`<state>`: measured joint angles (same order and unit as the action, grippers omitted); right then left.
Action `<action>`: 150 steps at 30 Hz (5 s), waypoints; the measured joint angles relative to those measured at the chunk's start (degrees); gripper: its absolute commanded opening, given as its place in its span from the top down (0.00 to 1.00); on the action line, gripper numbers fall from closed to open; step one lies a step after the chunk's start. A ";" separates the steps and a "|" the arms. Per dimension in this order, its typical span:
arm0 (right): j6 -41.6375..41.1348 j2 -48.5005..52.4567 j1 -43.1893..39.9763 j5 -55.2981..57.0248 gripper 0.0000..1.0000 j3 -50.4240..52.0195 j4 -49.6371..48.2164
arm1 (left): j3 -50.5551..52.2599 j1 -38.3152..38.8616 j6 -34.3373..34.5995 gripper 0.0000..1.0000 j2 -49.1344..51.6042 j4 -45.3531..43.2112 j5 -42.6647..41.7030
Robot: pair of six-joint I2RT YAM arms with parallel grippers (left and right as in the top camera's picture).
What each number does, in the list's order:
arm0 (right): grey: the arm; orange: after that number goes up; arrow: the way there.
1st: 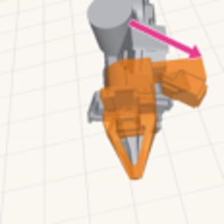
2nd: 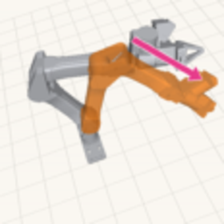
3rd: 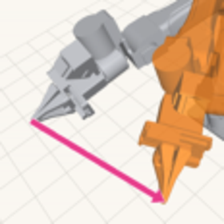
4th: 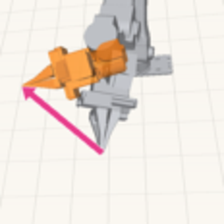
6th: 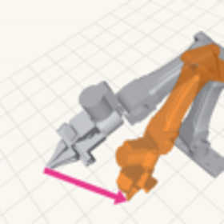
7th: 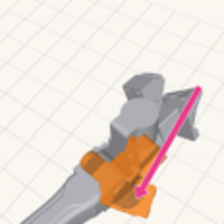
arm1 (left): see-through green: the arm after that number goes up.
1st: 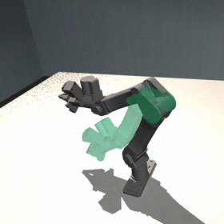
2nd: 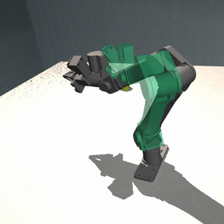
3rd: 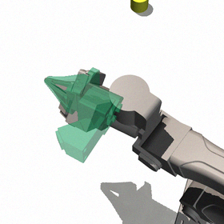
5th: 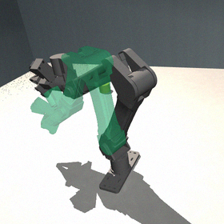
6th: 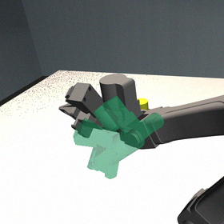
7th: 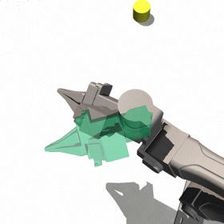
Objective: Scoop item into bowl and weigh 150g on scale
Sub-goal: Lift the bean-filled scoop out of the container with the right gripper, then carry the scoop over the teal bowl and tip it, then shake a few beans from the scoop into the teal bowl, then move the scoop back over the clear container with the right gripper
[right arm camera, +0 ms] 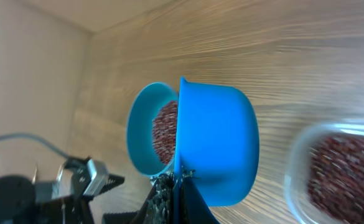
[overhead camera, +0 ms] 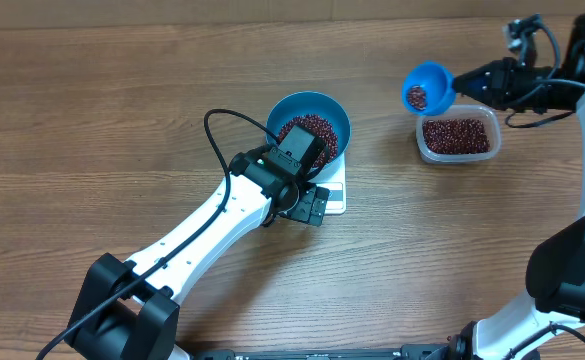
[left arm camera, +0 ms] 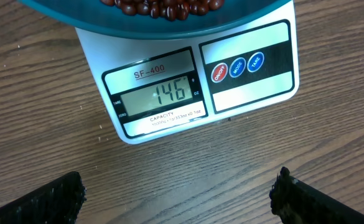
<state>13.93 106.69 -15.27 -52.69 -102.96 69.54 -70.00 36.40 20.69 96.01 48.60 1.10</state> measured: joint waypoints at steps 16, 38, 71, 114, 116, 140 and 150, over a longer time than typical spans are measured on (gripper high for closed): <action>11.69 0.00 19.54 5.77 0.96 0.00 -8.24 | 0.00 0.00 0.00 0.00 0.00 0.00 0.00; 13.05 0.00 33.22 31.39 0.96 0.00 -15.02 | 0.00 0.00 0.00 0.01 0.00 0.00 0.00; 13.11 0.00 37.79 39.56 0.96 0.00 -14.45 | 0.00 0.00 0.00 0.00 0.00 0.00 0.00; 8.98 0.00 39.30 39.58 0.96 0.00 -14.64 | 0.00 0.00 0.02 0.00 0.00 0.00 0.00; 8.94 0.00 39.30 39.58 0.96 0.00 -14.62 | 0.00 0.00 0.02 0.00 0.00 0.00 0.00; -8.04 0.00 21.07 4.81 0.96 0.00 -15.50 | 0.00 0.00 0.00 0.00 0.00 0.00 0.00; -10.78 0.00 7.87 5.01 0.96 -0.02 -9.64 | 0.00 0.00 0.00 0.00 0.00 0.00 0.00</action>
<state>3.16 106.69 -7.40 -47.68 -102.98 59.90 -70.00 36.40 20.69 96.01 48.60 1.10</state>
